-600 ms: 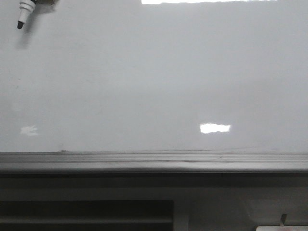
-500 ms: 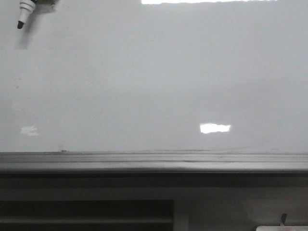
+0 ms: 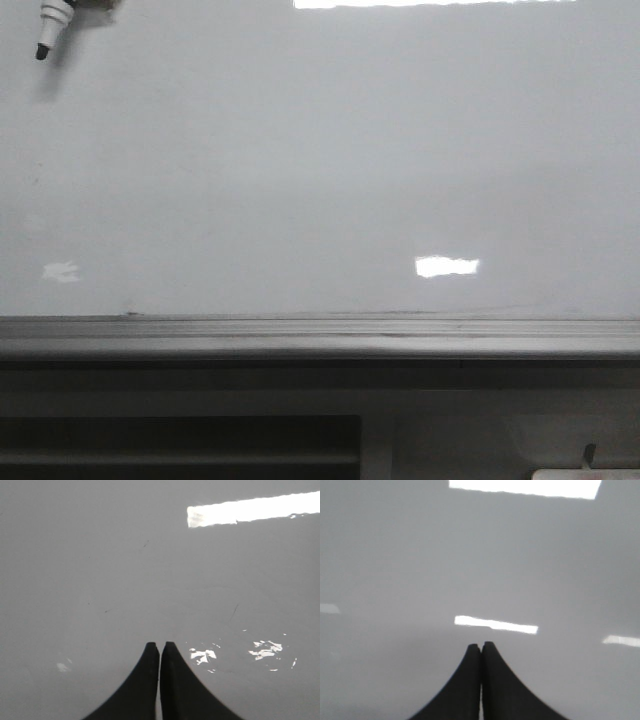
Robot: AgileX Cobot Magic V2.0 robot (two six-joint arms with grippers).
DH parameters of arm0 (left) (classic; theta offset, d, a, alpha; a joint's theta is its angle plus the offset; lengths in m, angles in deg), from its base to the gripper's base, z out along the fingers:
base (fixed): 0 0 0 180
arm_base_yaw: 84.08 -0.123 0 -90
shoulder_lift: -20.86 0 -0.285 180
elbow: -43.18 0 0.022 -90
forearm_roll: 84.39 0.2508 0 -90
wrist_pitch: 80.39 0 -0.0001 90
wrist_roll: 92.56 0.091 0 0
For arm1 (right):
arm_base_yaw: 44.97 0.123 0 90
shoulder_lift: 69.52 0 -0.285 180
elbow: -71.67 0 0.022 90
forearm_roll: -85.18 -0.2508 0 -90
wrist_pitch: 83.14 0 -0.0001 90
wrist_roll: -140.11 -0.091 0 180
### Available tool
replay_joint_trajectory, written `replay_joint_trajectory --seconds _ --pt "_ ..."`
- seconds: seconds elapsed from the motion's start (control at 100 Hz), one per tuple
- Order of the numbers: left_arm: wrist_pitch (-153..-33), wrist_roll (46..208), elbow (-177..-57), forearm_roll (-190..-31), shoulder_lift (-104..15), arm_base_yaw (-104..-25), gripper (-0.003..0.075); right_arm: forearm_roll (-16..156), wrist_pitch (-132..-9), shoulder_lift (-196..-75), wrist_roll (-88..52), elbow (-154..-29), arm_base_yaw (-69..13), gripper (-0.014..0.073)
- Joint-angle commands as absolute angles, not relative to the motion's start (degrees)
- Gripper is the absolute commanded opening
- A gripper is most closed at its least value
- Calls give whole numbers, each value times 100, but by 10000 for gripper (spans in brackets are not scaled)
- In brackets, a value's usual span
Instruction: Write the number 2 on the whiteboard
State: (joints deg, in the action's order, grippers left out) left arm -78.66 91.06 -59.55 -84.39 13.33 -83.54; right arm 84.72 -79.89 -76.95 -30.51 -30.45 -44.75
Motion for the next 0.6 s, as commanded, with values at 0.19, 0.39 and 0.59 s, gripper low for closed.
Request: replay_joint_trajectory --seconds 0.19,0.39,0.59 --pt "-7387 9046 -5886 -8439 1479 -8357 -20 8518 -8587 -7581 -3046 -2900 -4505 -53" --pt "-7266 9046 -5886 -8610 1479 -8357 -20 8484 -8784 -7581 -3074 -2900 -4505 -53" --pt "-7237 9046 -5886 -10026 1479 -8357 -20 7366 -8926 -7581 -3070 -2900 -4505 -53"
